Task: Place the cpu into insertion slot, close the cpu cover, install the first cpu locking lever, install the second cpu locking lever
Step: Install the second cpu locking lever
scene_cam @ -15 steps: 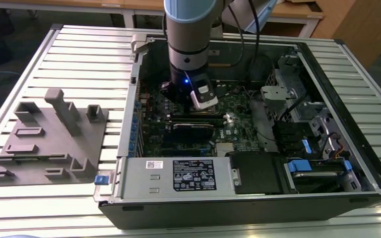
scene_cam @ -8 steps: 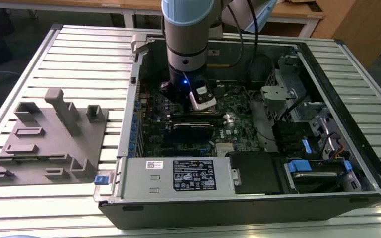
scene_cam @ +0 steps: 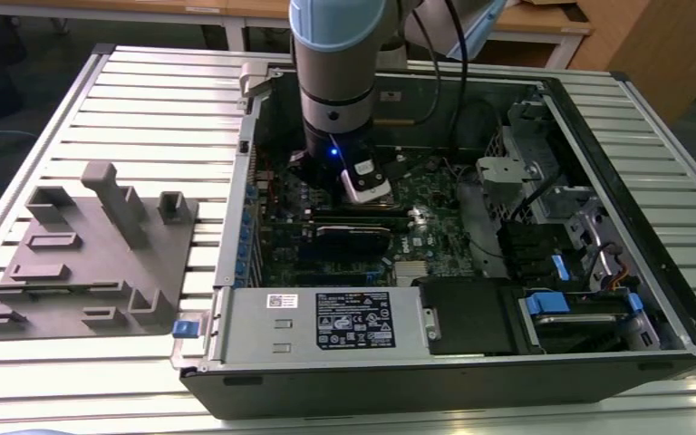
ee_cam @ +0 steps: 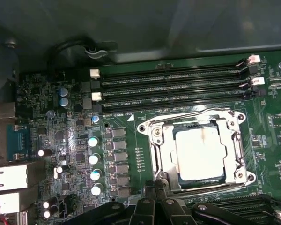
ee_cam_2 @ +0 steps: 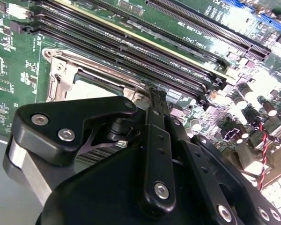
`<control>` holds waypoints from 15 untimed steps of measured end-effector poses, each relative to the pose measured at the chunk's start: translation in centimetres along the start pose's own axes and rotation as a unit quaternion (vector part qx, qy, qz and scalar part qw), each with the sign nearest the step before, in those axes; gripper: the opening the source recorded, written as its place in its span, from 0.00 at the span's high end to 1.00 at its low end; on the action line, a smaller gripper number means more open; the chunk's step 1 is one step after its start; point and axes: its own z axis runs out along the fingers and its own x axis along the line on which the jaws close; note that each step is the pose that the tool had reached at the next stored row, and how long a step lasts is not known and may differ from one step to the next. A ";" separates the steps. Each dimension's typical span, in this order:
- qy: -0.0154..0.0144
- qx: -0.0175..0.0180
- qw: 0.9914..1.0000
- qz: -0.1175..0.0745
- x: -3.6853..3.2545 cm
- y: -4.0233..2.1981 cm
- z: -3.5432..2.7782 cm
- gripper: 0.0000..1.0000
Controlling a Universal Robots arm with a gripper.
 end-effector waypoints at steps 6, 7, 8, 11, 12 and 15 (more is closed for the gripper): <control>-0.001 -0.001 1.000 0.000 0.35 -0.06 0.06 0.89; -0.001 -0.001 1.000 0.000 0.35 -0.06 0.07 0.89; -0.001 -0.001 1.000 0.000 0.37 -0.07 0.12 0.89; -0.001 -0.002 1.000 0.000 0.45 -0.12 0.28 0.89; -0.001 -0.002 1.000 0.000 0.45 -0.11 0.28 0.89; -0.001 -0.002 1.000 0.000 0.44 -0.10 0.28 0.89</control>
